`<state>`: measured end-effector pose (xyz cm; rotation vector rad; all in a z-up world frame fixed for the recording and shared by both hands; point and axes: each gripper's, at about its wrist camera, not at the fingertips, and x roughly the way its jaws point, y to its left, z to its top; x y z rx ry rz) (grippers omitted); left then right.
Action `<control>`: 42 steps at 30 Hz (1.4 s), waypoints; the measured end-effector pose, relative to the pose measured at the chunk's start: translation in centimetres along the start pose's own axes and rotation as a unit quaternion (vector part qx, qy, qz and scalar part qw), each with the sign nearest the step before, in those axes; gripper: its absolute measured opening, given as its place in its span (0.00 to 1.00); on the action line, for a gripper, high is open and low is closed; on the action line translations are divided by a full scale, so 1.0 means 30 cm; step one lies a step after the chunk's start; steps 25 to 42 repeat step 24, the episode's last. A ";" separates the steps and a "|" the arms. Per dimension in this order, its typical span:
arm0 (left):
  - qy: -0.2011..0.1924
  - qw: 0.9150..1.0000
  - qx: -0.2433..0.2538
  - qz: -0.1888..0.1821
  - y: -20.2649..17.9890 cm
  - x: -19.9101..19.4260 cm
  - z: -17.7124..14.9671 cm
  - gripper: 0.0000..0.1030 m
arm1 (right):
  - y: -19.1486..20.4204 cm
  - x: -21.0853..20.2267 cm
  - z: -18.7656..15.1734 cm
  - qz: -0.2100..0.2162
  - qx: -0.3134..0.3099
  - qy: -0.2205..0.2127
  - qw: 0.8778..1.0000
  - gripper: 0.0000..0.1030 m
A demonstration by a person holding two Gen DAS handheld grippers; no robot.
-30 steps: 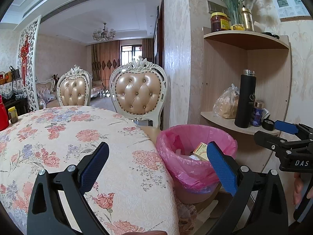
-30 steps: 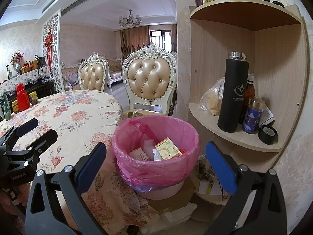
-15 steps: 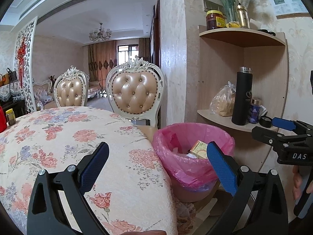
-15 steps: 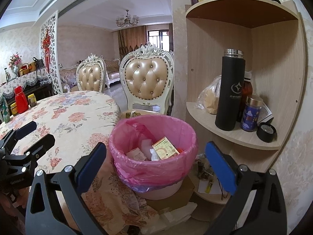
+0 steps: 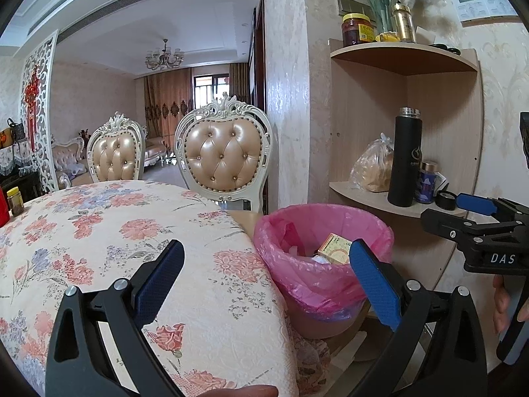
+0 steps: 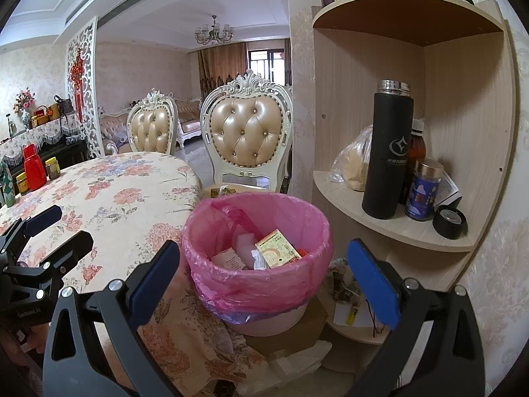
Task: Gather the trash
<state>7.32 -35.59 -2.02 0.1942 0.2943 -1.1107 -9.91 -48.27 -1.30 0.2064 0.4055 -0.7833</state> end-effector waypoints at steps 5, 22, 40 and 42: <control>0.002 1.000 0.006 -0.002 -0.002 0.000 -0.005 0.93 | -0.004 0.002 0.000 -0.002 0.001 0.000 1.000 0.96; 0.013 1.000 -0.013 -0.012 0.023 0.018 -0.012 0.93 | -0.007 0.005 0.001 -0.002 -0.001 0.003 1.000 0.96; 0.014 1.000 -0.010 -0.011 0.020 0.021 -0.013 0.93 | -0.008 0.007 0.001 -0.002 -0.001 0.003 1.000 0.96; 0.014 1.000 -0.010 -0.011 0.020 0.021 -0.013 0.93 | -0.008 0.007 0.001 -0.002 -0.001 0.003 1.000 0.96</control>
